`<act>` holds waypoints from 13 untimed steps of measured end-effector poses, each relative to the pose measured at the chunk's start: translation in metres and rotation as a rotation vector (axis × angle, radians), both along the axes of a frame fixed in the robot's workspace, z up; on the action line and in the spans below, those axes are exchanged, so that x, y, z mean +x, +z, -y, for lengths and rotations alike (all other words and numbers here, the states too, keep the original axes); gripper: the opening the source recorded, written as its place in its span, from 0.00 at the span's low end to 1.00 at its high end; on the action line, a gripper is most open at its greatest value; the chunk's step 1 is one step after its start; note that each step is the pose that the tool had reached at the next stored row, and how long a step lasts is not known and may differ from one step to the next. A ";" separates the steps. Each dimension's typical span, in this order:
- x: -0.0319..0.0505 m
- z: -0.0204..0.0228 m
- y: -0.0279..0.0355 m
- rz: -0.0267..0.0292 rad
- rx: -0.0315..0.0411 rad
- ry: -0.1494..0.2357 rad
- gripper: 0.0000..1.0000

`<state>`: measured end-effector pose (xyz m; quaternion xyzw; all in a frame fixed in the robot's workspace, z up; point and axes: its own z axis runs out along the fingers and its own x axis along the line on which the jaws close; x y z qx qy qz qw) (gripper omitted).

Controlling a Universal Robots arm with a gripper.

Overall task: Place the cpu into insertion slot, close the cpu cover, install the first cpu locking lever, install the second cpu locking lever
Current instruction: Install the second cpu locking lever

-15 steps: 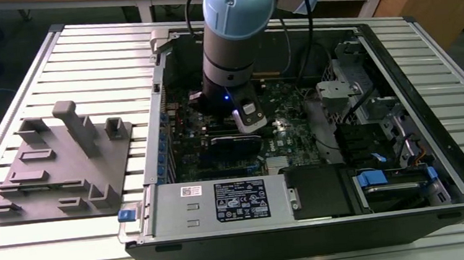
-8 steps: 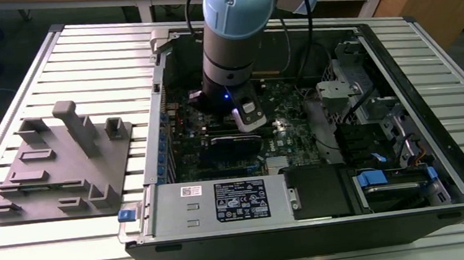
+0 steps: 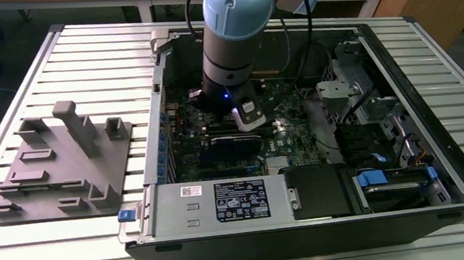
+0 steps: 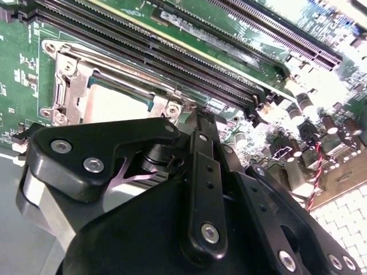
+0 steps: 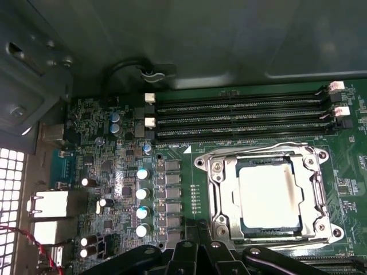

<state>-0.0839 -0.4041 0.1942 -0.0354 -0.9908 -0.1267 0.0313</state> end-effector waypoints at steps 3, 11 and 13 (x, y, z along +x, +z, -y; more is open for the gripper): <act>0.0000 -0.0001 -0.0008 0.0001 0.0037 0.000 0.11; 0.0000 0.0022 -0.0013 0.0001 0.0046 0.000 0.11; 0.0000 0.0036 -0.0013 0.0000 0.0045 0.000 0.11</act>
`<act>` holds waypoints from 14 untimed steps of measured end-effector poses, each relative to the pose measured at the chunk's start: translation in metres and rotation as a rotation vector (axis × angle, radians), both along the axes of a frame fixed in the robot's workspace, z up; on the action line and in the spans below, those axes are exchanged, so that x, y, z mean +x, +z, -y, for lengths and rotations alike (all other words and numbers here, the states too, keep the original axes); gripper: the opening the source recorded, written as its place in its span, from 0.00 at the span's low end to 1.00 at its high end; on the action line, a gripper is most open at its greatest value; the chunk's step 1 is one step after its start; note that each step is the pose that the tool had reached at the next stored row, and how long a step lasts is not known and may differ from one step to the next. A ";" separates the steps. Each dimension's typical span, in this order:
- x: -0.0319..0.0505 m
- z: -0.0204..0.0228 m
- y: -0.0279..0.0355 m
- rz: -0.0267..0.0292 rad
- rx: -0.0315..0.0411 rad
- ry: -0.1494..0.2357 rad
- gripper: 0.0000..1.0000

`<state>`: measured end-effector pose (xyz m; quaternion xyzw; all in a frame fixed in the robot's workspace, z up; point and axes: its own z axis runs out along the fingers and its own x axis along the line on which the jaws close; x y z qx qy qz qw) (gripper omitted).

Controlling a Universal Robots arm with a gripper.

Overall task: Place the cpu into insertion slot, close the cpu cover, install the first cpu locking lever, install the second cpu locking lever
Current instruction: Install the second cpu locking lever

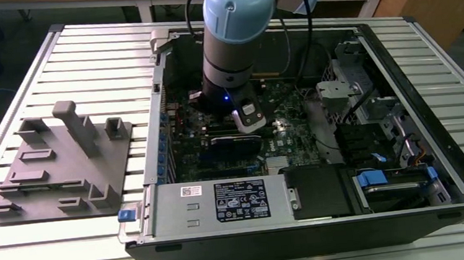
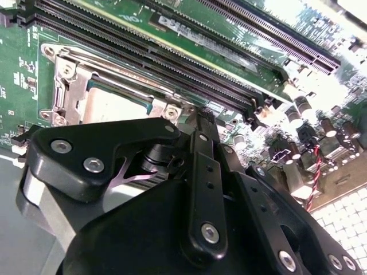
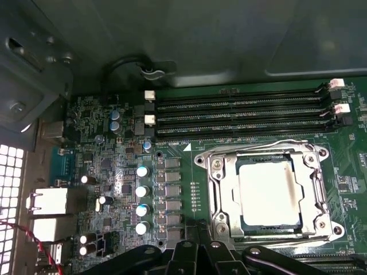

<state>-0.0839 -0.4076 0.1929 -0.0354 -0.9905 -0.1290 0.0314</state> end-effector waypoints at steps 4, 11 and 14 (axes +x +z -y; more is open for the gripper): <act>0.0000 0.0016 0.0001 -0.0001 -0.0001 0.000 0.11; 0.0000 0.0024 0.0004 -0.0001 -0.0002 0.000 0.11; 0.0000 0.0023 0.0035 0.0000 -0.0002 0.000 0.11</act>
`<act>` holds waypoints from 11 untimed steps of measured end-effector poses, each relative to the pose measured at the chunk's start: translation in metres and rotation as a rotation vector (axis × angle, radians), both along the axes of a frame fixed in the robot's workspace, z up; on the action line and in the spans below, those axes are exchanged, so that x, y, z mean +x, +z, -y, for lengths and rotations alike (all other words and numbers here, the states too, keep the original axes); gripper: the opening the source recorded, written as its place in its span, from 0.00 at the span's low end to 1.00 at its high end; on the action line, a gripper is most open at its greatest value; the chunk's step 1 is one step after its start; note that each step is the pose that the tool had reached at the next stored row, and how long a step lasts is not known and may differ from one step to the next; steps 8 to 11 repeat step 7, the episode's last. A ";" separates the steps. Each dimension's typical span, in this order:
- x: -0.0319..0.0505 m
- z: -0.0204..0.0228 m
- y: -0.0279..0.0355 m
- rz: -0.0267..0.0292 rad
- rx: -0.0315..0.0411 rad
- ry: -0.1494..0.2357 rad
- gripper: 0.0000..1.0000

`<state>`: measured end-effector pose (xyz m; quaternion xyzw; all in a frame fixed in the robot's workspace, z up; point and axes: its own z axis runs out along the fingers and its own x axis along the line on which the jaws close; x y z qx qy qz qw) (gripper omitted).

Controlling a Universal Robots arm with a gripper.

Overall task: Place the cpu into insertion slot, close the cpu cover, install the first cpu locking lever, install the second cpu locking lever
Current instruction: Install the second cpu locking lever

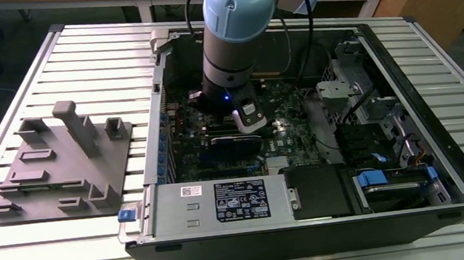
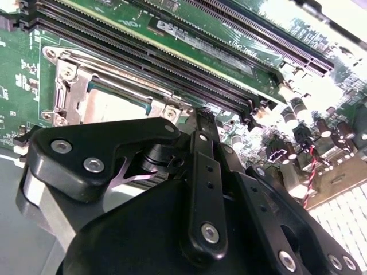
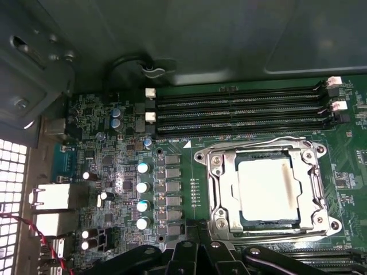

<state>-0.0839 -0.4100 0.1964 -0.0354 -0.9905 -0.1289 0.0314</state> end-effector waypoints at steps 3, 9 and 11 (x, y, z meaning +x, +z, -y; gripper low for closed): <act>0.0000 0.0000 0.0006 0.0002 0.0003 0.000 0.11; 0.0000 0.0000 0.0009 0.0001 0.0002 0.000 0.11; 0.0000 0.0000 0.0009 0.0001 0.0002 0.000 0.11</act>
